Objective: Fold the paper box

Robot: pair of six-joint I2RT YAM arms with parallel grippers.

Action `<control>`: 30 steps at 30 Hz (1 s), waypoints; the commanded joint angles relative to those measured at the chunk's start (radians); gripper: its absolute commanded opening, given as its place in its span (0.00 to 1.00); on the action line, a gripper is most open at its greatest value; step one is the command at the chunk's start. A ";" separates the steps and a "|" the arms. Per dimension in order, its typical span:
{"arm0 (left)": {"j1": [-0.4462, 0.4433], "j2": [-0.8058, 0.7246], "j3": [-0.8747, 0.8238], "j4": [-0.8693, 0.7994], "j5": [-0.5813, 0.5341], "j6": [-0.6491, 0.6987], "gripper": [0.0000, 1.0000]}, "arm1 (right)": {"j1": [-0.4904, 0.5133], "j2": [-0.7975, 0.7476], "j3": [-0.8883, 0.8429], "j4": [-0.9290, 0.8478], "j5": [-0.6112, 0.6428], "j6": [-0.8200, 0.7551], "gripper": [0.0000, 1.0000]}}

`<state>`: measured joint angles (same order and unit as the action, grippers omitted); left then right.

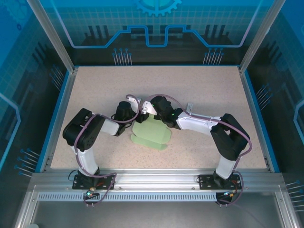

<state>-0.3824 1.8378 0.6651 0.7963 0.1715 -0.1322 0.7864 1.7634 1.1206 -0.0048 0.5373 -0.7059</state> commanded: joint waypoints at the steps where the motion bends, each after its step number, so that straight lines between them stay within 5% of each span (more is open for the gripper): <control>1: 0.005 -0.049 0.035 -0.023 -0.011 -0.005 0.52 | 0.002 -0.015 0.019 -0.053 -0.043 0.022 0.00; 5: 0.008 -0.067 0.048 -0.056 -0.004 -0.005 0.54 | 0.002 -0.016 0.012 -0.057 -0.049 0.021 0.00; 13: 0.007 -0.061 0.065 -0.094 -0.026 -0.001 0.41 | 0.004 -0.038 -0.005 -0.056 -0.054 0.022 0.00; 30: -0.002 -0.084 0.031 -0.113 -0.315 -0.061 0.17 | 0.029 -0.064 -0.001 -0.155 -0.143 0.091 0.00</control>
<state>-0.4175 1.7687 0.7040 0.6956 0.0814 -0.1329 0.7876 1.7416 1.1206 -0.0395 0.4725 -0.6491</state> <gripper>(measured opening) 0.190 0.053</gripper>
